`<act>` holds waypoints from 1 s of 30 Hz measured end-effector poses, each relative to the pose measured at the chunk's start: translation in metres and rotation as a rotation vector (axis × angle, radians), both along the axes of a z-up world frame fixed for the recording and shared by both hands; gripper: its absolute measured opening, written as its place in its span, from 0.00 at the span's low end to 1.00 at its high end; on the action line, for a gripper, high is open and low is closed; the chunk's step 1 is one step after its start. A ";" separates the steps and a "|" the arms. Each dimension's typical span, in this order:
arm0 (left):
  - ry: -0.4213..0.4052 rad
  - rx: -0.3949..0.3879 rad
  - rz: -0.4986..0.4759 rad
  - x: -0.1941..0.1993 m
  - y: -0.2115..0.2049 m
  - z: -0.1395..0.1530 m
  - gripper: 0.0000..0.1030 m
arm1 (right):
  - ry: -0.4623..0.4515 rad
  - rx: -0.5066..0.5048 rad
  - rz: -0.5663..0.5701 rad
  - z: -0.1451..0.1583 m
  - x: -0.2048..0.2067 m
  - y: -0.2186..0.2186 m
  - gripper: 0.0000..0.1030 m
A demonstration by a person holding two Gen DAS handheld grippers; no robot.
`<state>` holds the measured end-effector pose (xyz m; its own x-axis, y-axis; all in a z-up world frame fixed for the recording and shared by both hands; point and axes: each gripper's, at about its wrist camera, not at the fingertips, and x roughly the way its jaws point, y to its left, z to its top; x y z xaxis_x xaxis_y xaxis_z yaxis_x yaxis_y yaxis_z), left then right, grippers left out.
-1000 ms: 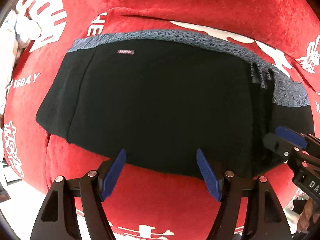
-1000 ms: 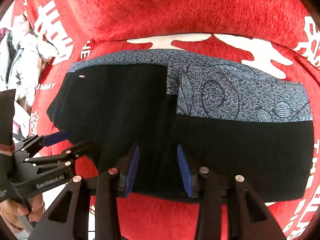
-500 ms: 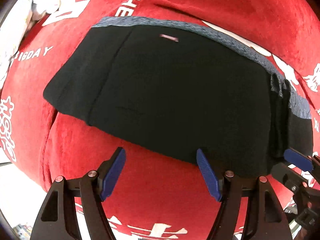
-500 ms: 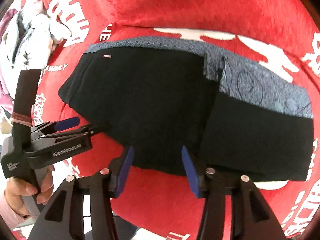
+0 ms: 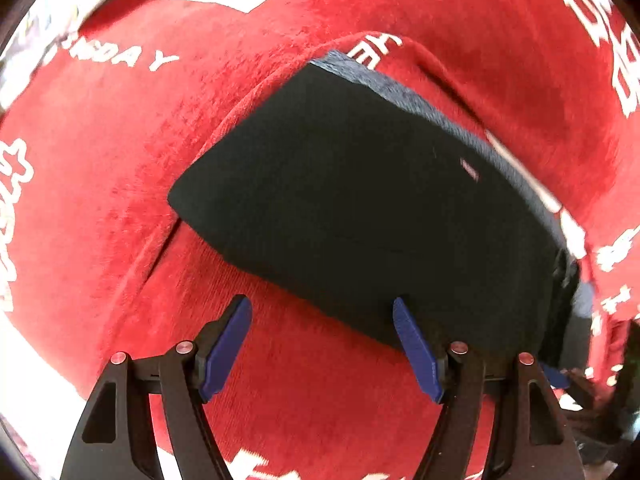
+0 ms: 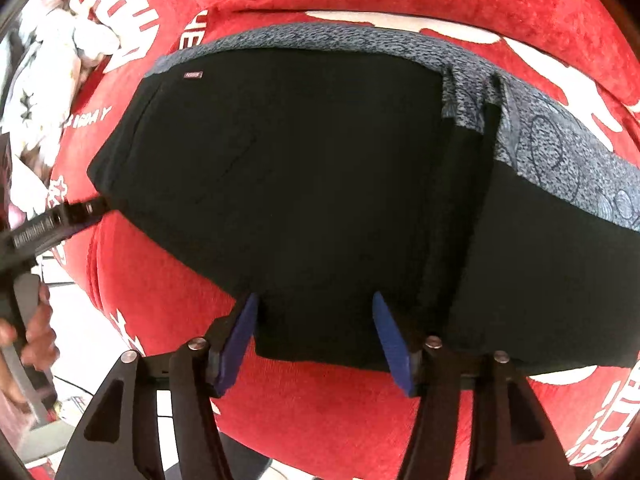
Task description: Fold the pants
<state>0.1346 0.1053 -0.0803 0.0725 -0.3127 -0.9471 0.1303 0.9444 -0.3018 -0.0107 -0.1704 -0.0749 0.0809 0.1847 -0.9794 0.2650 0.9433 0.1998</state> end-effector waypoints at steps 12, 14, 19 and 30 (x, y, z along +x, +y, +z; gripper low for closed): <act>0.087 -0.488 0.288 0.019 0.038 -0.030 0.91 | 0.004 -0.001 0.028 -0.005 0.006 0.005 0.73; 0.078 -0.464 0.305 0.024 0.037 -0.029 0.91 | 0.004 -0.007 0.036 -0.006 0.007 0.007 0.73; -0.011 -0.471 0.240 0.031 0.010 -0.004 0.91 | 0.006 -0.009 0.037 -0.006 0.008 0.009 0.73; -0.071 -0.118 0.101 0.051 -0.022 -0.017 0.43 | -0.042 0.002 0.063 0.017 0.023 0.010 0.71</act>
<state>0.1854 0.0837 -0.0971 0.1742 -0.4091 -0.8957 0.0617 0.9124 -0.4047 0.0119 -0.1603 -0.0582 0.1103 0.1923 -0.9751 0.1969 0.9574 0.2111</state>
